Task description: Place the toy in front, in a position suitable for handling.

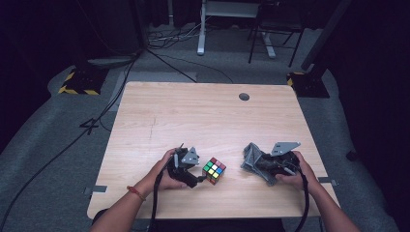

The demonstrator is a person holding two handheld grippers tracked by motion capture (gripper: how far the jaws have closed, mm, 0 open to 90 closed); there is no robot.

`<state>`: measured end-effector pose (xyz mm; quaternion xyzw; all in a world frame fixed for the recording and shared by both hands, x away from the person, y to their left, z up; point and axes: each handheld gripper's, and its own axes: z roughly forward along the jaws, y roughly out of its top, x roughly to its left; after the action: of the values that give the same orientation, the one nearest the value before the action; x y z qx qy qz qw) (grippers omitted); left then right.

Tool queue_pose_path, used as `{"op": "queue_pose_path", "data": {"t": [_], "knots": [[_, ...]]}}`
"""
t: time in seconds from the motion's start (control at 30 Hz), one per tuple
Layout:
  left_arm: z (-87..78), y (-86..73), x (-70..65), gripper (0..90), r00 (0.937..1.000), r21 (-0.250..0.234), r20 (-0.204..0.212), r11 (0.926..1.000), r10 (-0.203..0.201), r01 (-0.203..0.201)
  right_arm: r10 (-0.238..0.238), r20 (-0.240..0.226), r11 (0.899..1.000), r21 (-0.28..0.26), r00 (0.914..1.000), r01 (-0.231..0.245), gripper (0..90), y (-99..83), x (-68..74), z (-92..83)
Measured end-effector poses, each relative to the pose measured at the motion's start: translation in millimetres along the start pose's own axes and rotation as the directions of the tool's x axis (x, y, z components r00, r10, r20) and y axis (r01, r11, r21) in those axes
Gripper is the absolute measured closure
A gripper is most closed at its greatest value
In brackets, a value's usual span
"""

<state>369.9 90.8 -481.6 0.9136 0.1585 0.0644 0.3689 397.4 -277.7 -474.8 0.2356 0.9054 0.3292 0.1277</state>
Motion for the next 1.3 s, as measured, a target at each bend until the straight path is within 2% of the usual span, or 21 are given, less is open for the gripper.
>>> {"op": "queue_pose_path", "data": {"t": [0.1, 0.23, 0.33, 0.47, 0.6, 0.7, 0.77, 0.83, 0.87, 0.9, 0.97, 1.13, 1.2, 1.3], "knots": [[6.9, 4.1, -7.9, 16.8, 0.9997, 0.013, 0.017, 0.9998, -0.016, 0.016, -0.001, 0.002, 1.000, 0.005, 1.0000, 0.001, 56.5, 0.1, 0.2, 1.0], [14.6, 5.9, -16.4, 15.9, 0.9964, 0.006, -0.038, 0.9971, -0.075, 0.076, -0.007, 0.007, 1.000, 0.008, 1.0000, 0.007, 56.4, 0.7, 1.4, 1.6], [18.9, 9.6, -21.4, 15.7, 0.9922, -0.009, -0.065, 0.9943, -0.107, 0.106, -0.004, 0.008, 1.000, 0.009, 1.0000, 0.004, 56.3, 0.7, 1.0, 2.1], [26.1, 16.0, -28.8, 15.7, 0.9831, -0.028, -0.123, 0.9907, -0.136, 0.133, -0.009, 0.015, 1.000, 0.012, 0.9999, 0.009, 56.1, 1.1, 2.0, 2.5], [35.5, 24.0, -37.3, 17.1, 0.9650, -0.037, -0.200, 0.9855, -0.170, 0.166, -0.010, 0.015, 1.000, 0.012, 0.9998, 0.010, 56.0, 1.1, 2.1, 2.6], [40.8, 27.9, -37.9, 17.9, 0.9555, -0.047, -0.217, 0.9797, -0.200, 0.195, -0.011, 0.018, 1.000, 0.013, 0.9998, 0.011, 56.0, 1.2, 2.8, 2.9], [44.2, 28.5, -36.9, 18.0, 0.9552, -0.039, -0.218, 0.9798, -0.200, 0.196, -0.015, 0.021, 1.000, 0.013, 0.9997, 0.014, 56.0, 1.4, 3.2, 3.3], [45.5, 28.1, -36.3, 17.9, 0.9609, -0.030, -0.211, 0.9837, -0.180, 0.177, -0.017, 0.024, 1.000, 0.014, 0.9996, 0.017, 56.0, 1.5, 3.7, 3.4], [44.4, 26.7, -34.8, 17.6, 0.9722, -0.023, -0.185, 0.9896, -0.144, 0.142, -0.018, 0.025, 1.000, 0.014, 0.9995, 0.017, 56.0, 1.5, 3.7, 3.4], [43.2, 25.9, -33.2, 17.1, 0.9788, -0.033, -0.156, 0.9911, -0.133, 0.129, -0.018, 0.026, 1.000, 0.014, 0.9995, 0.017, 56.0, 1.5, 3.7, 3.4], [40.3, 23.3, -29.2, 18.3, 0.9858, -0.057, -0.106, 0.9905, -0.131, 0.125, -0.018, 0.026, 1.000, 0.014, 0.9995, 0.018, 56.0, 1.5, 3.8, 3.5], [39.9, 21.0, -23.2, 19.8, 0.9929, -0.065, -0.064, 0.9933, -0.100, 0.096, -0.019, 0.026, 1.000, 0.013, 0.9995, 0.019, 55.9, 1.4, 3.8, 3.6], [39.8, 20.5, -21.2, 20.0, 0.9939, -0.063, -0.050, 0.9935, -0.098, 0.095, -0.019, 0.027, 1.000, 0.012, 0.9995, 0.019, 56.2, 1.3, 3.9, 3.7], [37.7, 19.7, -17.4, 25.2, 0.9960, -0.059, -0.039, 0.9952, -0.080, 0.077, -0.023, 0.027, 1.000, 0.011, 0.9994, 0.022, 60.0, 1.0, 3.9, 3.6]]}}
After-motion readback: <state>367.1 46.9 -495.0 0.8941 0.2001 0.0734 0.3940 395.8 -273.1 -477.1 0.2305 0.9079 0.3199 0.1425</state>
